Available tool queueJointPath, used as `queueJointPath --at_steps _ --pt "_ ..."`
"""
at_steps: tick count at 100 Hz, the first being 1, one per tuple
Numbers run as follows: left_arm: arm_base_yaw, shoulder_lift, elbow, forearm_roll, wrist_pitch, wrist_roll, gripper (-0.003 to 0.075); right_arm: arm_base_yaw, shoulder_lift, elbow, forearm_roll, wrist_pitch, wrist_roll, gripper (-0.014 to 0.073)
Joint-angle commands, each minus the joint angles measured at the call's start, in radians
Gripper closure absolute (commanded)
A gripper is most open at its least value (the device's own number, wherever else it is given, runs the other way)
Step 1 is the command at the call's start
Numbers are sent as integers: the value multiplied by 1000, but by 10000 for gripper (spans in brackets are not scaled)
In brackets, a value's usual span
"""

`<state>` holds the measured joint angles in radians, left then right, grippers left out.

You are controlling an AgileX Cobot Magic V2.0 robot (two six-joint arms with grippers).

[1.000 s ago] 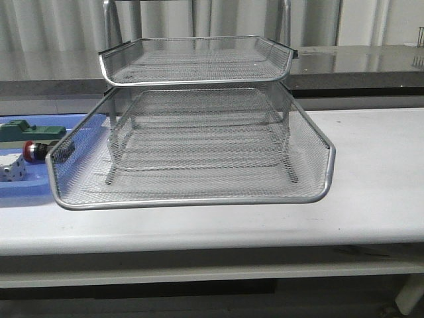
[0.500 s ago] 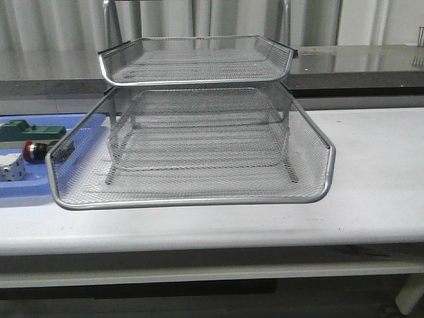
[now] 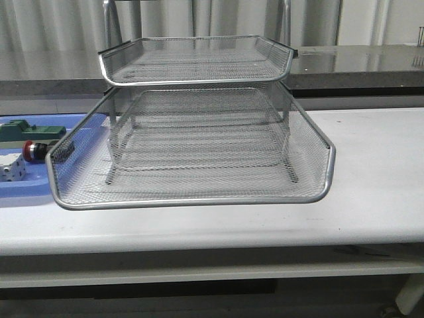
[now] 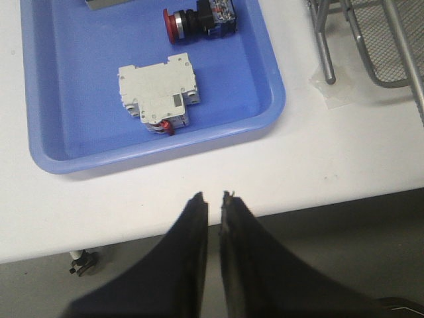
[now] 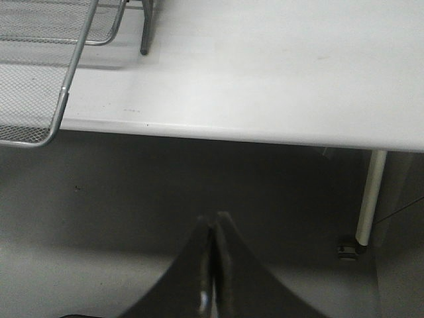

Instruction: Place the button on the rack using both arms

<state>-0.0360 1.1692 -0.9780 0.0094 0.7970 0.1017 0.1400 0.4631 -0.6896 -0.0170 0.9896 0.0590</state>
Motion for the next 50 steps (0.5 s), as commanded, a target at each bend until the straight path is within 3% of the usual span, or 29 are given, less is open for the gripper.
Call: queueJointPath --at_steps 1,9,19,50 --pt "4 -15 -38 1 -39 4 435 -1 6 -31 -8 -57 -2 661" --pt "4 -15 -38 6 -38 4 221 -1 6 -31 -8 -57 -2 661" --pt "4 -15 -38 10 -42 4 78 -1 6 -31 -8 -57 -2 661" --pt "4 -13 -42 -1 -78 32 115 -1 6 -31 -8 -57 -2 661"
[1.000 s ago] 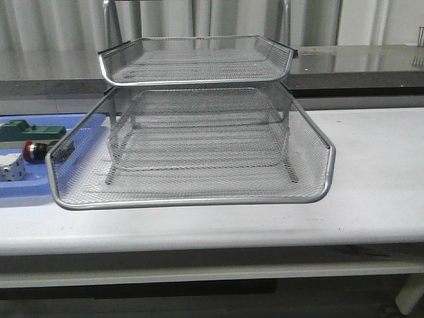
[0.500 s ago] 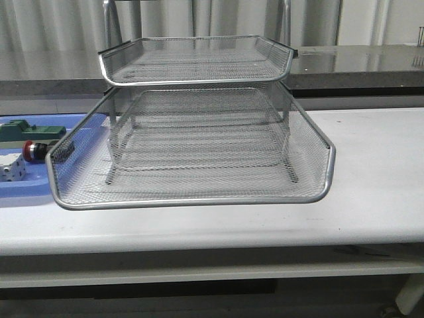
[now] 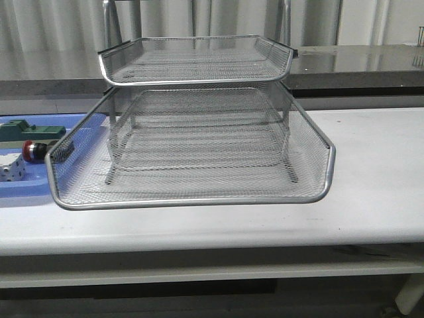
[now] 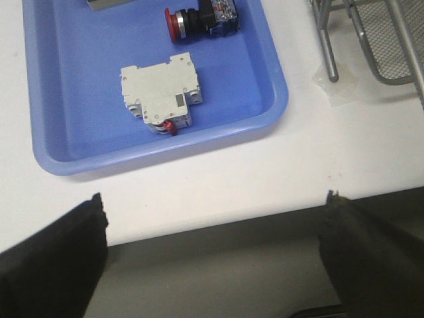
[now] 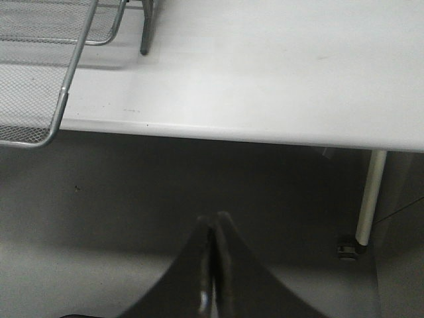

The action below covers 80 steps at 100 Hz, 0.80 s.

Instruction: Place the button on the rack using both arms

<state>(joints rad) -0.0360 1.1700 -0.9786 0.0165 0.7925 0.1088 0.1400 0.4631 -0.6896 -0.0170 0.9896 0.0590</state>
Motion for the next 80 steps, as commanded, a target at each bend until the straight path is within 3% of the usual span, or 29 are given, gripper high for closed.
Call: queueJointPath --at_steps 1,27,80 --pt "4 -14 -44 -8 -74 32 115 -1 6 -31 -8 -57 -2 661" --pt "4 126 -198 -8 -59 265 115 -1 6 -31 -8 -57 -2 661" --pt "4 588 -687 -8 107 543 115 -1 6 -31 -8 -57 -2 661"
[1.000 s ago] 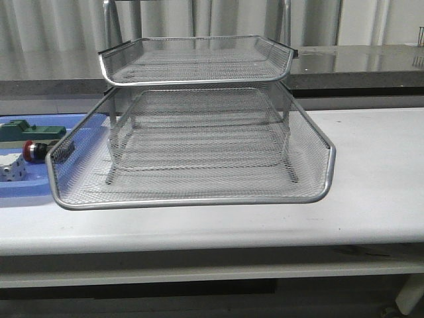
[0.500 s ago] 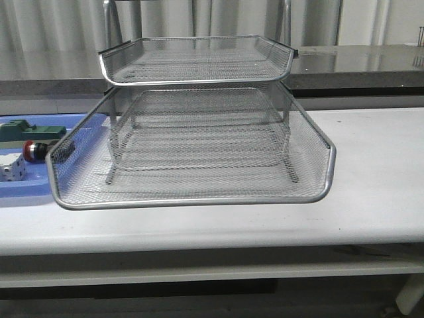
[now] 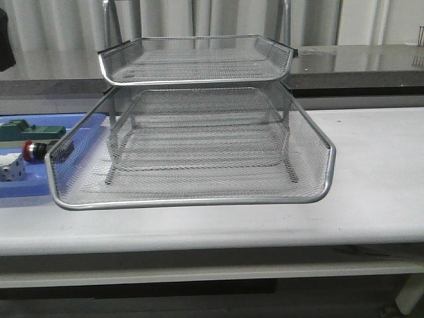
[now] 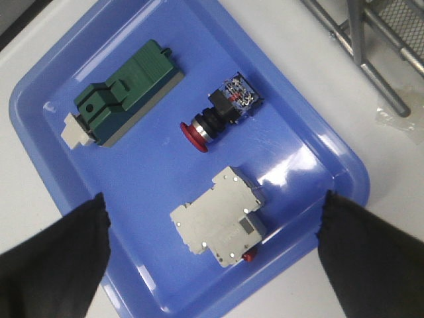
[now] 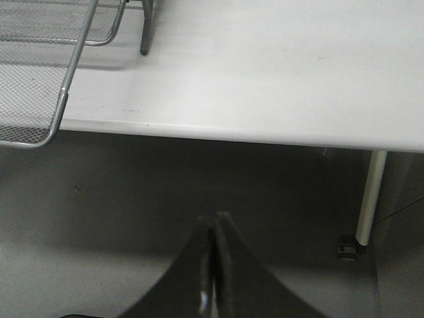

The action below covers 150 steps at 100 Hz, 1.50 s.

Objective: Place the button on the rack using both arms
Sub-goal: 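Reach the left gripper into the blue tray and grasp the red push-button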

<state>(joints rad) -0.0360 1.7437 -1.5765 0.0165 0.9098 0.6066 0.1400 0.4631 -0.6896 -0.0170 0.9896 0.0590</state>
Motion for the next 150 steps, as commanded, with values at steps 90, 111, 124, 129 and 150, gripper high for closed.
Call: queueJointPath --at_steps 90,111,124,129,150 --pt "-8 382 -345 52 -38 102 115 -1 6 -31 -8 -57 -2 661" --pt "-15 412 -355 52 -48 108 115 -1 6 -31 -8 -56 -2 661" --pt "-25 412 -355 52 -77 108 115 -1 6 -31 -8 -56 -2 661" --pt "-31 412 -355 52 -85 123 115 -1 6 -31 -8 -56 -2 661" --pt "-38 412 -355 57 -103 123 115 -1 6 -31 -8 -56 -2 661"
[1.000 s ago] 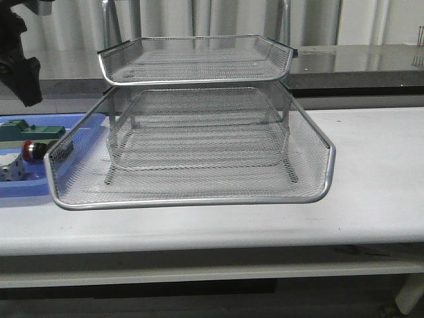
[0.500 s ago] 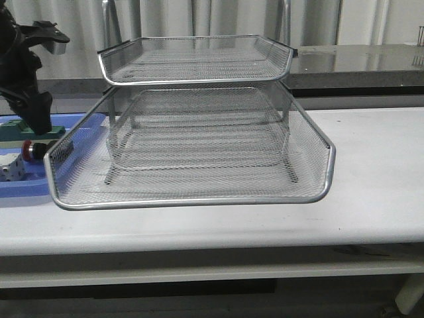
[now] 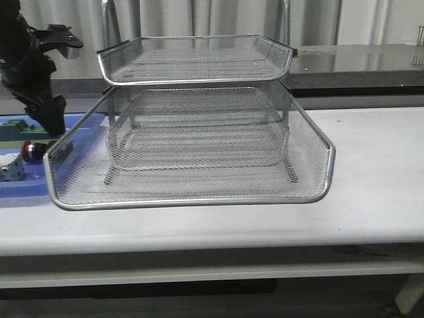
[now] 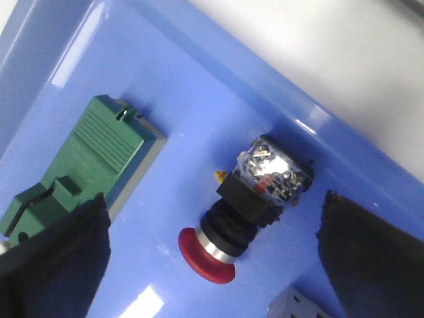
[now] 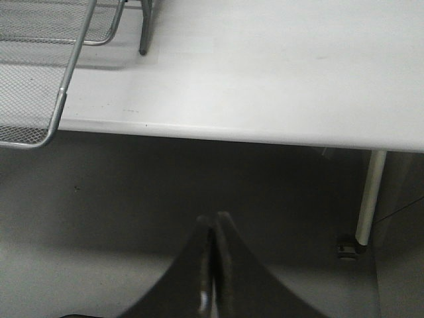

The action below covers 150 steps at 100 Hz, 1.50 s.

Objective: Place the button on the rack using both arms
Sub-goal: 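Reach the left gripper into the blue tray and grasp the red push-button, then lift the red push-button and carry it over the pulled-out mesh tray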

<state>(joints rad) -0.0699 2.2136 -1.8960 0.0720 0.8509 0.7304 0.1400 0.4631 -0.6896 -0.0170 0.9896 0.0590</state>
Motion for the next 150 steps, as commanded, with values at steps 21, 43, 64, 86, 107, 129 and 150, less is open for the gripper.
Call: queueJointPath --at_steps 21,43,64,86,107,129,150 --pt "-4 -47 -36 17 -44 -1 115 -1 6 -31 -8 -56 -2 661" --pt "-4 1 -36 19 -37 -1 115 -1 6 -31 -8 -56 -2 661" --pt "-4 20 -36 19 -49 -1 115 -1 6 -31 -8 -56 -2 661" --pt "-4 23 -36 19 -67 1 115 -1 6 -31 -8 -56 -2 661" --pt "-4 38 -36 19 -73 1 115 -1 6 -31 -8 -56 -2 661" --pt "-4 68 -36 19 -68 1 115 -1 6 -31 -8 -56 -2 661" --pt "-4 70 -36 19 -63 1 136 -1 6 -31 -8 -57 -2 661"
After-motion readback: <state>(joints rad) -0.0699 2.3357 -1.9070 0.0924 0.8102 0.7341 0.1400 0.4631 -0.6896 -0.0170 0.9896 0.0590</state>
